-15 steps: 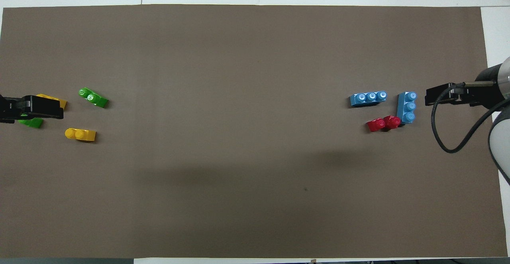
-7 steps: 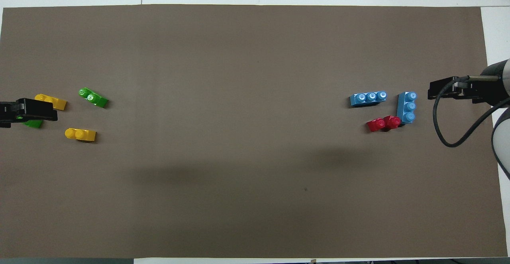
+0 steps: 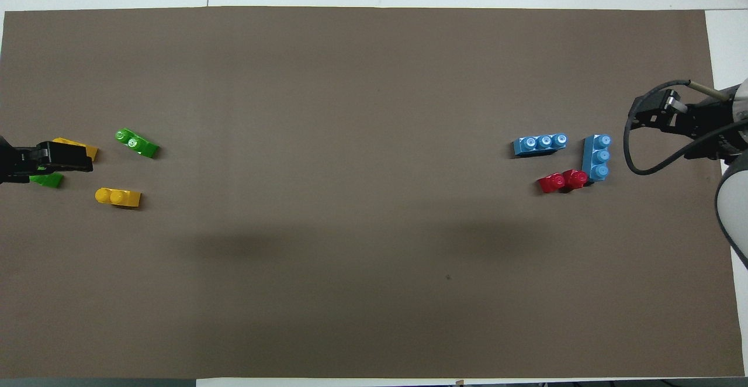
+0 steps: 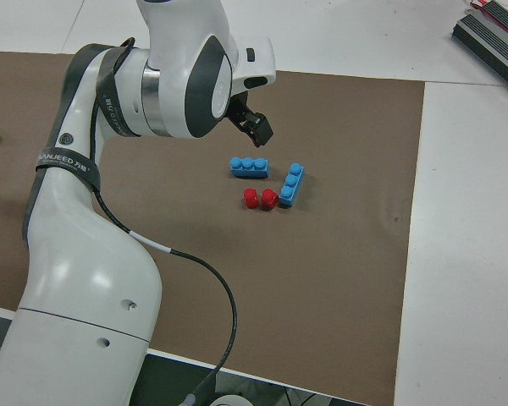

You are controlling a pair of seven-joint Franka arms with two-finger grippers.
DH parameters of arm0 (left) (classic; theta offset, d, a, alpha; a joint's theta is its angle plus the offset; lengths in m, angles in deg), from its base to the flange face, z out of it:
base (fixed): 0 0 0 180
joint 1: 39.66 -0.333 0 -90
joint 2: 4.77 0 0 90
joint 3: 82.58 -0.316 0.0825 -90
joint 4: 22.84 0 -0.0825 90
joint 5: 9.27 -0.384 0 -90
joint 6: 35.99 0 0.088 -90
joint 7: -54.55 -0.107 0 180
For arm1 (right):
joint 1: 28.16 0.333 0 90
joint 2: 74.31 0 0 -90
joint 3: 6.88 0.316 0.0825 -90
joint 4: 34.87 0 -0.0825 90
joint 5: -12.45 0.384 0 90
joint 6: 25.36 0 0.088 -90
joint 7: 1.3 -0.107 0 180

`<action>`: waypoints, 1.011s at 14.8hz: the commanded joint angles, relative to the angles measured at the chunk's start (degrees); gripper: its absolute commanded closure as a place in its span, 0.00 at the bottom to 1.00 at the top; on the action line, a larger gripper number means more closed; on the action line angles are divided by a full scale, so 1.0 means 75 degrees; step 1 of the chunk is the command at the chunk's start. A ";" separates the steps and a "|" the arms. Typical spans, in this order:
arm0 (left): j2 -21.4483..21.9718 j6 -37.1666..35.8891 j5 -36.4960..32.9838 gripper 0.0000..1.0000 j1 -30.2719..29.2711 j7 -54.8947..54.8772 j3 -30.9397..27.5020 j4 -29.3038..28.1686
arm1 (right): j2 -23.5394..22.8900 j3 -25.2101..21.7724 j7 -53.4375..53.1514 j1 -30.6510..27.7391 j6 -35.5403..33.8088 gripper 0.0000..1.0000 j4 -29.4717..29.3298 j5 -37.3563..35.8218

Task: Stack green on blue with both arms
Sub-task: 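Open the left gripper over the green brick while the right gripper opens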

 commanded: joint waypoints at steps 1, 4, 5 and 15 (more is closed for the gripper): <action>-0.0016 0.0491 0.0115 0.00 -0.0185 0.0394 0.0005 -0.0372 | -0.0481 0.0023 -0.1347 -0.0129 0.0041 0.00 -0.0486 0.0488; -0.0226 0.1007 0.0127 0.00 -0.0232 0.1075 0.0005 -0.0619 | -0.1101 0.0011 -0.2917 -0.0141 0.0040 0.00 -0.1060 0.0782; -0.0332 0.1101 0.0127 0.00 -0.0302 0.1158 0.0017 -0.0596 | -0.1312 0.0011 -0.3351 -0.0130 0.0041 0.00 -0.1270 0.0806; -0.1808 0.2121 0.0127 0.00 -0.0514 0.4180 0.0005 -0.0257 | -0.2684 -0.0094 -0.4480 -0.0329 0.0169 0.00 -0.1542 0.2318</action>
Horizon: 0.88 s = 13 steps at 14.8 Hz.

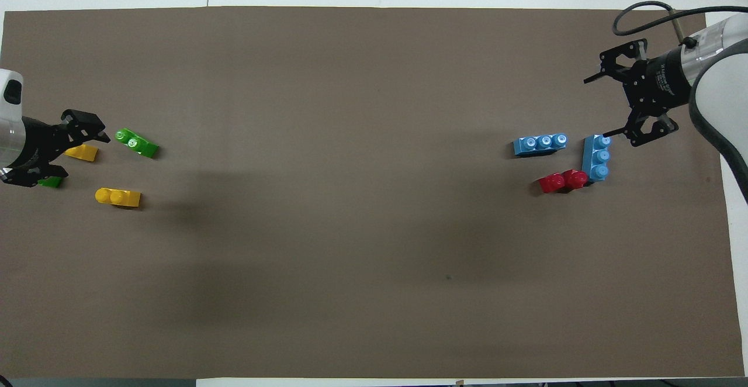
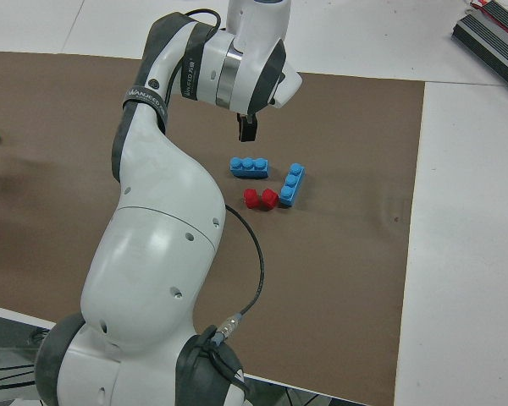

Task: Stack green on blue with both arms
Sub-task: 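Open the left gripper over the green brick while the right gripper opens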

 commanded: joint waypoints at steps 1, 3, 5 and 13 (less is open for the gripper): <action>-0.0534 0.0316 0.0094 0.00 -0.0092 0.0728 0.0047 0.0267 | -0.0386 0.0047 -0.0148 -0.0059 0.0137 0.00 -0.0160 0.0178; -0.0897 0.0492 0.0094 0.00 -0.0104 0.1208 0.0035 0.0488 | -0.0620 0.0035 -0.0160 -0.0082 0.0219 0.00 -0.0137 0.0527; -0.1191 0.0574 0.0082 0.00 -0.0127 0.1328 0.0035 0.0665 | -0.0820 0.0035 -0.0160 -0.0199 0.0243 0.00 -0.0160 0.0658; -0.2598 0.0937 0.0047 0.00 -0.0127 0.1515 0.0035 0.1755 | -0.1195 0.0035 -0.0089 -0.0364 0.0255 0.00 -0.0207 0.0776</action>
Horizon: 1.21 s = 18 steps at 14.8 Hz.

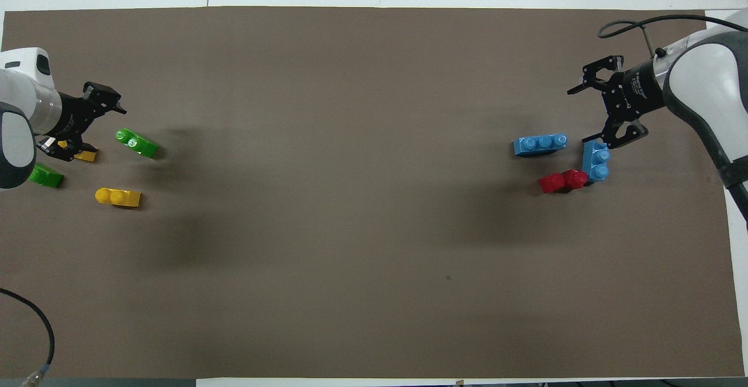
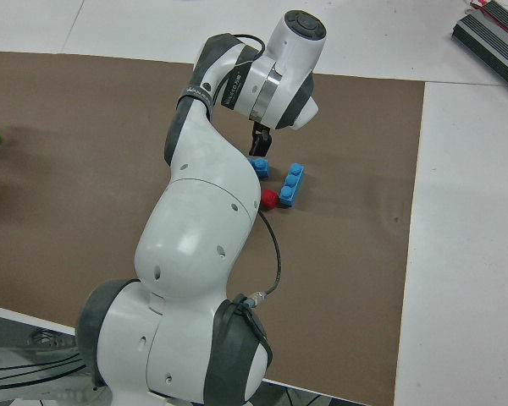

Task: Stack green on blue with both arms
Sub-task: 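Open the left gripper over the green brick while the right gripper opens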

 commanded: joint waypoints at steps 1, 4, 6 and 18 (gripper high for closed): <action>-0.0457 0.0151 0.0032 0.00 -0.0058 0.0101 0.0034 0.0428 | -0.0144 0.0059 -0.0035 -0.0059 0.0029 0.00 -0.0166 0.0163; -0.0562 0.0397 -0.0003 0.00 -0.0105 0.0276 0.0034 0.0265 | -0.0238 0.0059 0.0023 -0.0164 0.0064 0.00 -0.0084 0.0175; -0.0539 0.0654 -0.0015 0.00 -0.0164 0.0359 0.0034 -0.0051 | -0.0238 0.0059 0.0035 -0.0177 0.0204 0.00 0.0068 0.0175; -0.0375 0.1640 -0.0003 0.00 -0.0187 0.1214 0.0046 -0.1084 | -0.0074 0.0059 0.0023 -0.0317 0.1318 0.00 0.1380 0.0808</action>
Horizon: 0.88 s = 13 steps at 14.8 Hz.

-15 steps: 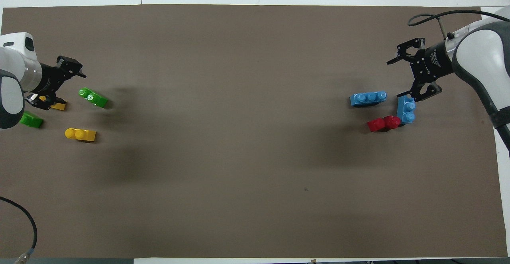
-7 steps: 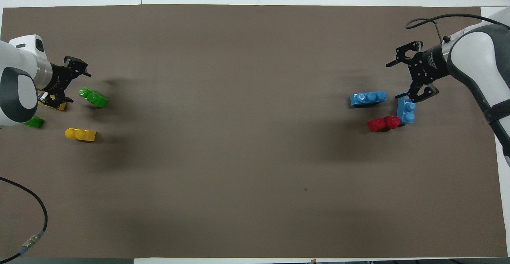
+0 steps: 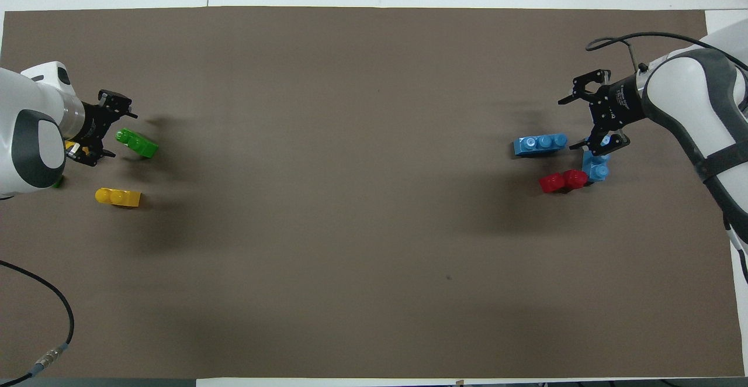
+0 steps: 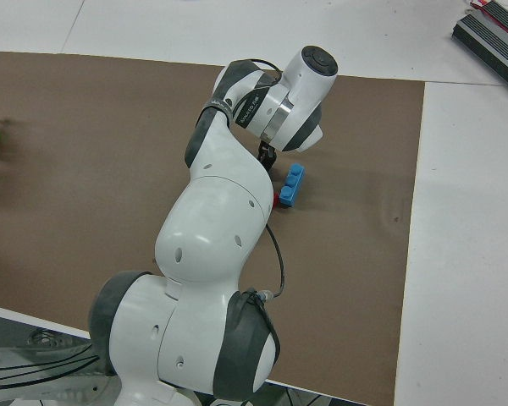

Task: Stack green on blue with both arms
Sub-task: 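Open the left gripper over the green brick while the right gripper opens, then close the left gripper on the green brick while the right gripper grasps blue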

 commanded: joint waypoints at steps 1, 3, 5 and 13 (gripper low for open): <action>0.0199 0.0332 -0.0003 0.00 -0.0028 0.0187 0.0026 -0.0386 | 0.0285 0.0075 0.0023 -0.0127 0.0424 0.00 0.0621 0.0194; 0.0199 0.0332 0.0009 0.00 -0.0028 0.0211 0.0026 -0.0374 | 0.0308 0.0075 0.0035 -0.0127 0.0623 0.00 0.0797 0.0194; 0.0199 0.0344 0.0009 0.00 -0.0028 0.0223 0.0037 -0.0374 | 0.0367 0.0075 0.0047 -0.0127 0.0741 0.00 0.0950 0.0194; 0.0199 0.0344 0.0020 1.00 -0.0052 0.0188 0.0037 -0.0375 | 0.0391 0.0087 0.0059 -0.0021 0.1234 0.00 0.1302 0.0229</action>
